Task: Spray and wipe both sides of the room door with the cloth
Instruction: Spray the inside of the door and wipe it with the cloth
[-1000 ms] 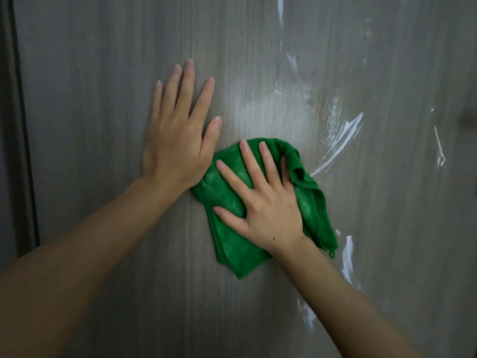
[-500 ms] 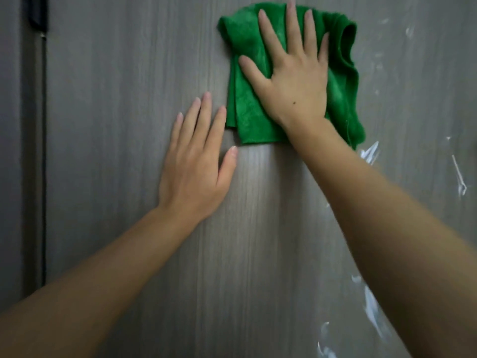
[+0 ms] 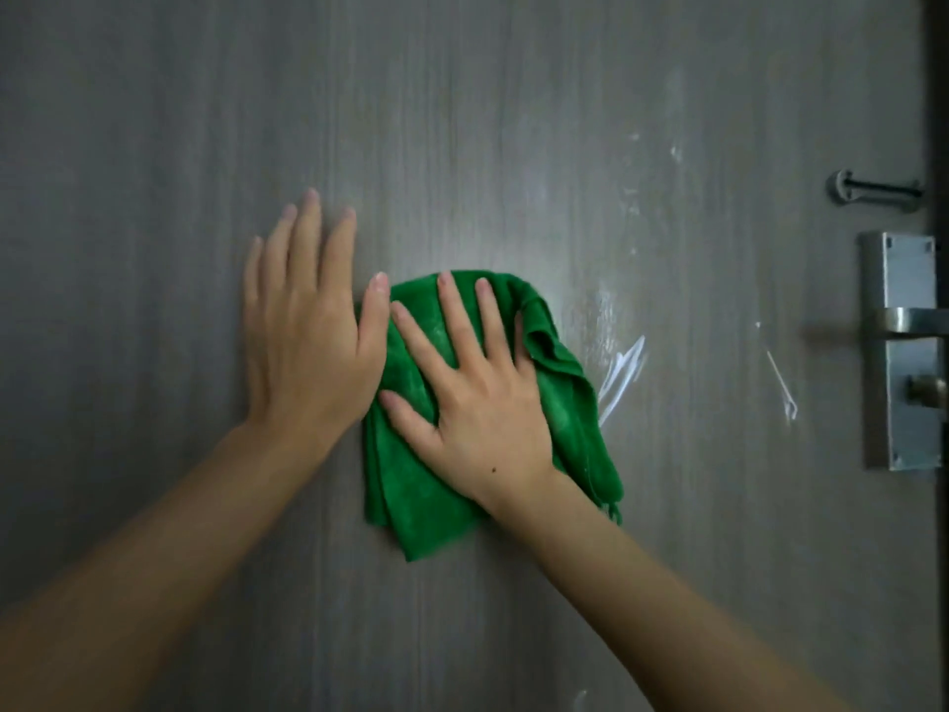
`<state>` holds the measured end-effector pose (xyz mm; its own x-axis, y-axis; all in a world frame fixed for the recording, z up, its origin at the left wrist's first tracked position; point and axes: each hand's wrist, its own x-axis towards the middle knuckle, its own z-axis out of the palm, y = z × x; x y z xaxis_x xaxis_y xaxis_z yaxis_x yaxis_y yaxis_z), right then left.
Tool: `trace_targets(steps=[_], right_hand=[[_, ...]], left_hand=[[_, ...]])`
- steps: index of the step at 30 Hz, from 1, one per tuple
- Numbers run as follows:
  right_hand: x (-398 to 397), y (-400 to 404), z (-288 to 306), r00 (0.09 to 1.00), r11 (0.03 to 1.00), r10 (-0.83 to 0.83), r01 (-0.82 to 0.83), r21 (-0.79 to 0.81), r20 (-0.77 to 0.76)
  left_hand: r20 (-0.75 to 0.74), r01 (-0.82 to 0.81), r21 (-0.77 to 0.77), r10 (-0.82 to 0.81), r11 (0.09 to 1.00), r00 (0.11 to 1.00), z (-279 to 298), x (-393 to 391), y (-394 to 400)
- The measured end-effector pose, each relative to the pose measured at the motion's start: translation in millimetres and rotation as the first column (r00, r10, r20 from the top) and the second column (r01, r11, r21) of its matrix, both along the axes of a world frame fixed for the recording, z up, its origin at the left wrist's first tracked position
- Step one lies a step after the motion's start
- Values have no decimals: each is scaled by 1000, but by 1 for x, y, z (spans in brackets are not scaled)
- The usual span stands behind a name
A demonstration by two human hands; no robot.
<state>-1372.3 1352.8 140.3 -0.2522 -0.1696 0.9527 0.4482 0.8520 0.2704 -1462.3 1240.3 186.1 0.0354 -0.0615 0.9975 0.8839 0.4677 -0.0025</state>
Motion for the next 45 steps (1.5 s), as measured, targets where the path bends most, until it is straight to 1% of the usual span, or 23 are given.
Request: trace_targets(steps=[3, 4, 6, 8, 12, 15, 18, 20, 23, 25, 26, 28, 30, 33, 35, 36, 37, 38, 39, 41, 43, 45], right_hand=[[9, 14, 27, 994, 992, 11, -25, 125, 107], [12, 19, 39, 993, 986, -3, -17, 165, 121], [13, 28, 63, 995, 981, -37, 18, 193, 92], [14, 30, 86, 999, 989, -50, 49, 139, 6], [13, 25, 117, 988, 991, -92, 78, -109, -127], [7, 18, 115, 978, 984, -83, 50, -173, -192], [-4, 7, 97, 970, 976, -74, 22, -219, -231], [-11, -2, 76, 972, 983, -41, -3, -185, -232], [-23, -16, 46, 980, 995, 11, -30, -94, -197], [-34, -32, 30, 987, 997, 43, -52, -52, -153], [-41, -42, 21, 992, 997, 72, -75, -25, -106], [-56, -66, -5, 991, 991, 125, -127, 47, 56], [-71, -88, -42, 963, 977, 145, -176, 120, 227], [-88, -106, -84, 889, 946, 216, -292, 138, 404], [-88, -104, -83, 877, 924, 177, -304, 231, 447], [-84, -100, -77, 883, 917, 111, -268, 296, 456], [-78, -94, -67, 889, 911, 78, -247, 329, 452], [-72, -87, -55, 897, 907, 85, -250, 339, 433], [-65, -77, -43, 911, 905, 109, -256, 338, 397], [-51, -52, -18, 949, 922, 148, -234, 310, 277], [-31, -30, -5, 979, 970, 126, -155, 186, 159], [-17, -19, -9, 996, 996, 79, -81, 42, 37]], left_hand=[[-4, -34, -42, 34, 999, 999, -1, -6, 4], [-15, -47, -43, 46, 998, 999, -1, -7, 5], [-41, -67, -39, 66, 997, 997, -1, -7, 6], [-69, -78, -41, 75, 996, 995, -3, -6, 7], [-100, -68, -36, 64, 997, 993, -6, -6, 8], [-111, -9, -38, 5, 999, 994, -6, -6, 8], [-125, 141, 5, -139, 990, 982, -7, -5, 5], [-117, 241, 30, -236, 970, 965, -8, -3, -3], [-132, 260, 78, -248, 963, 960, -2, -3, -23], [-111, 238, 115, -226, 964, 968, 4, -6, -39], [-87, 222, 130, -212, 966, 973, 5, -9, -47], [-32, 182, 125, -179, 975, 983, 3, -14, -61], [-4, 149, 75, -149, 986, 989, -5, -16, -71], [20, 141, 13, -142, 990, 990, -20, -16, -80], [25, 135, -8, -135, 991, 990, -27, -15, -82], [33, 133, -22, -132, 991, 991, -30, -14, -83], [39, 128, -40, -126, 991, 991, -31, -13, -82], [33, 118, -60, -116, 991, 993, -31, -12, -82], [17, 106, -79, -105, 991, 994, -31, -11, -82], [-17, 93, -109, -95, 990, 995, -31, -9, -80], [-28, 95, -111, -98, 989, 995, -31, -8, -76], [-11, 100, -107, -102, 989, 995, -33, -6, -68]])
